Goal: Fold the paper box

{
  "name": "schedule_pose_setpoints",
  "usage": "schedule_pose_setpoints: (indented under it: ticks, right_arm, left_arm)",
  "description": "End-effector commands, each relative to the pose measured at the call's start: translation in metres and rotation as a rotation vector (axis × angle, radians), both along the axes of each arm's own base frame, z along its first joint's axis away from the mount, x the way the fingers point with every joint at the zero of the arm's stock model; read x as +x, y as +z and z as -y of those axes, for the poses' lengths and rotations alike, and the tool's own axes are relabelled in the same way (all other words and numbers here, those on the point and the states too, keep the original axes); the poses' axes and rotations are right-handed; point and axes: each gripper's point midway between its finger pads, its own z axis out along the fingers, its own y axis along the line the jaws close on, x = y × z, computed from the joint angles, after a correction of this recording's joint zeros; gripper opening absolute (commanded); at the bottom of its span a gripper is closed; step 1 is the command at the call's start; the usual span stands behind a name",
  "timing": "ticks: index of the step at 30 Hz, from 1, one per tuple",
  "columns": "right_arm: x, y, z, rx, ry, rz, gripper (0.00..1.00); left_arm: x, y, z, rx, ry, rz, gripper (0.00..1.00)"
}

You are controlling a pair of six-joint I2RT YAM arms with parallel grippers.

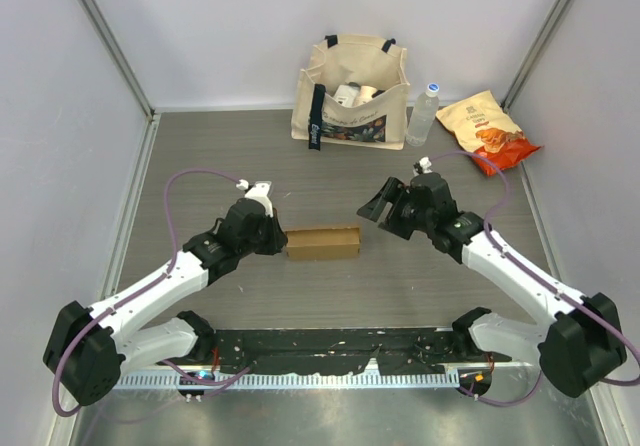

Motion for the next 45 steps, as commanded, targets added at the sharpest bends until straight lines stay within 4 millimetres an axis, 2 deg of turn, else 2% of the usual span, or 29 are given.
schedule_pose_setpoints:
  ticks: [1,6,8,9,12,16,19,22,23,26,30,32,34,37,42,45]
  right_arm:
    - [0.002,0.02,-0.036,0.235,0.07,-0.014,0.76]
    - [0.002,-0.005,-0.035,0.235,0.043,-0.04,0.75]
    - [-0.003,-0.019,-0.034,0.231,0.048,-0.074,0.72]
    - [0.0,-0.015,-0.038,0.253,0.06,-0.045,0.7]
    - [-0.004,-0.026,-0.037,0.254,0.073,-0.048,0.61]
    - [-0.006,-0.034,-0.035,0.251,0.071,-0.043,0.54]
    - [-0.007,-0.042,-0.034,0.242,0.07,-0.042,0.5]
    - [-0.008,-0.048,-0.033,0.247,0.064,-0.042,0.49]
    - [-0.007,-0.048,-0.033,0.248,0.062,-0.035,0.48]
    - [-0.009,-0.053,-0.031,0.24,0.059,-0.036,0.47]
    - [-0.008,-0.056,-0.029,0.223,0.059,-0.034,0.47]
    - [-0.009,-0.058,-0.029,0.217,0.064,-0.036,0.47]
    - [-0.01,-0.058,-0.029,0.207,0.072,-0.031,0.47]
    - [-0.009,-0.056,-0.028,0.198,0.075,-0.025,0.47]
    - [-0.009,-0.053,-0.029,0.197,0.083,-0.016,0.47]
    - [-0.009,-0.052,-0.028,0.196,0.079,-0.014,0.47]
  left_arm:
    - [0.003,0.011,0.004,-0.033,0.001,0.035,0.0]
    - [0.002,0.01,0.004,-0.03,-0.002,0.03,0.0]
    - [0.001,0.008,0.003,-0.028,-0.002,0.027,0.0]
    - [0.001,0.008,0.003,-0.028,-0.001,0.027,0.0]
    - [0.0,0.007,0.003,-0.031,0.003,0.025,0.0]
    - [-0.002,0.005,0.003,-0.042,0.004,0.016,0.0]
    - [-0.003,0.005,0.003,-0.052,0.01,0.013,0.05]
    - [-0.005,0.008,0.004,-0.073,0.015,0.012,0.22]
    - [-0.006,0.013,0.005,-0.087,0.013,0.015,0.34]
    - [-0.009,0.022,0.005,-0.109,0.013,0.018,0.54]
    - [-0.016,0.048,0.005,-0.151,-0.01,0.044,0.67]
    - [-0.019,0.051,0.001,-0.153,0.009,0.02,0.83]
    - [-0.02,0.062,0.002,-0.19,0.015,0.003,0.91]
    - [-0.014,0.062,-0.001,-0.254,0.086,-0.083,0.9]
    - [0.01,0.065,-0.002,-0.394,0.165,-0.158,0.84]
    - [0.018,0.061,0.004,-0.452,0.165,-0.198,0.75]
